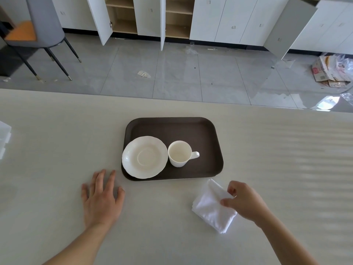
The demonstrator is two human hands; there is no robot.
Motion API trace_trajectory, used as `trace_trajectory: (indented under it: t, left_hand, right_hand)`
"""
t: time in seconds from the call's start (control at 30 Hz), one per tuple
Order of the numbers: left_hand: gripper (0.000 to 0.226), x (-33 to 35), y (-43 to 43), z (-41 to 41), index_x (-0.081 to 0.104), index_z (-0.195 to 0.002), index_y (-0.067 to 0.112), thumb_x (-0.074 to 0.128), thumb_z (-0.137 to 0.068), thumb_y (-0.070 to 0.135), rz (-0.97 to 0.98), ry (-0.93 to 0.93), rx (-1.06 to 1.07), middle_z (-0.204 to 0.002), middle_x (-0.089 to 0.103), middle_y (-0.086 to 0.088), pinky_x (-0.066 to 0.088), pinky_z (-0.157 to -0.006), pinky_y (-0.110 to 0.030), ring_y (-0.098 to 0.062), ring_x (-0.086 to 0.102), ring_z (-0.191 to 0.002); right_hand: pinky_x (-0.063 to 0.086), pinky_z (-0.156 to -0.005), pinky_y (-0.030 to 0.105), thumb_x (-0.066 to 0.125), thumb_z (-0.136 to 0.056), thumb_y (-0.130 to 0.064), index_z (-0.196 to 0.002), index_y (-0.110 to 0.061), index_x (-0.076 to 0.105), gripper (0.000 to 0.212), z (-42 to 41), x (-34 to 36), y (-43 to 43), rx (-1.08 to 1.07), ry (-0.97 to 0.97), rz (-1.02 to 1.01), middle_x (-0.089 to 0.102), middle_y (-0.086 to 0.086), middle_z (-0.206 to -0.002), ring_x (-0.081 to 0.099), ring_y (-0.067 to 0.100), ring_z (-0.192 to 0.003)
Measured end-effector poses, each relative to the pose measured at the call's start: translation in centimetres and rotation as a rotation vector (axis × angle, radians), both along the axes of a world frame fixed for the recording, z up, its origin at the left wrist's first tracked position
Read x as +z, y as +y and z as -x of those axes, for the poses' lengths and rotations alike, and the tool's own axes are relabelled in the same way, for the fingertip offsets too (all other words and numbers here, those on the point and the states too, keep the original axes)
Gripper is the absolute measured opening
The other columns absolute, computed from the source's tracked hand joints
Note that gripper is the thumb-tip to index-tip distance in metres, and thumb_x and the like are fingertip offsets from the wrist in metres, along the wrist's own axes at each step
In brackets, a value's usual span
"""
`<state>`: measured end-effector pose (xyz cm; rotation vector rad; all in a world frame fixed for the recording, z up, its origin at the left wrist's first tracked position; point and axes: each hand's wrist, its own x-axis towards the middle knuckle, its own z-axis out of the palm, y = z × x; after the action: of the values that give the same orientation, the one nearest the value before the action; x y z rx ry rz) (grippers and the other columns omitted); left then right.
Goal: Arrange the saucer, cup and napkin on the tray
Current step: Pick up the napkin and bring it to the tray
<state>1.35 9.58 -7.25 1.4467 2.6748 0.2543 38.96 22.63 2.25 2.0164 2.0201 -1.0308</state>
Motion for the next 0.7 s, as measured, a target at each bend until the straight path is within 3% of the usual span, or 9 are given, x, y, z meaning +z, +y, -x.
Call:
trace_trajectory:
  t: [0.13, 0.23, 0.4, 0.57, 0.7]
  left_hand:
    - [0.063, 0.2, 0.0, -0.1, 0.045, -0.143, 0.023, 0.029, -0.086, 0.046, 0.006, 0.001, 0.004, -0.152, 0.036, -0.008, 0.012, -0.12, -0.054, -0.026, 0.026, -0.145]
    - [0.064, 0.2, 0.0, -0.1, 0.044, -0.143, 0.022, 0.029, -0.086, 0.046, 0.003, 0.002, 0.005, -0.152, 0.037, -0.009, 0.012, -0.12, -0.054, -0.026, 0.026, -0.145]
    - [0.064, 0.2, 0.0, -0.1, 0.046, -0.142, 0.021, 0.03, -0.085, 0.045, 0.004, 0.01, -0.002, -0.151, 0.039, -0.01, 0.015, -0.119, -0.055, -0.027, 0.029, -0.144]
    - [0.063, 0.2, 0.0, -0.1, 0.046, -0.142, 0.022, 0.03, -0.085, 0.046, 0.011, 0.002, -0.001, -0.151, 0.038, -0.009, 0.013, -0.119, -0.054, -0.026, 0.027, -0.144]
    - [0.063, 0.4, 0.0, -0.1, 0.046, -0.142, 0.022, 0.03, -0.085, 0.046, 0.015, -0.004, -0.001, -0.152, 0.038, -0.009, 0.014, -0.119, -0.055, -0.027, 0.027, -0.145]
  right_hand:
    - [0.041, -0.055, 0.031, 0.08, -0.074, -0.015, -0.07, -0.018, 0.055, 0.025, -0.8, 2.4, 1.1, -0.163, 0.283, -0.012, 0.066, -0.004, -0.059, 0.054, 0.02, -0.056]
    - [0.051, -0.053, 0.035, 0.076, -0.079, -0.008, -0.077, -0.02, 0.061, 0.02, -1.0, 3.5, 3.0, -0.313, 0.445, -0.13, 0.075, 0.002, -0.071, 0.066, 0.026, -0.063]
    - [0.054, -0.052, 0.033, 0.07, -0.083, -0.007, -0.088, -0.024, 0.066, 0.018, 0.2, 3.0, 6.4, -0.499, 0.581, -0.282, 0.072, 0.002, -0.085, 0.068, 0.025, -0.08]
    - [0.057, -0.052, 0.033, 0.067, -0.086, -0.005, -0.097, -0.011, 0.06, 0.015, 2.5, 0.0, 8.2, -0.768, 0.739, -0.177, 0.066, 0.01, -0.1, 0.066, 0.028, -0.087]
    - [0.058, -0.049, 0.028, 0.064, -0.087, -0.004, -0.104, -0.007, 0.058, 0.019, 4.3, -1.9, 8.0, -0.881, 0.81, -0.146, 0.062, 0.007, -0.1, 0.065, 0.025, -0.088]
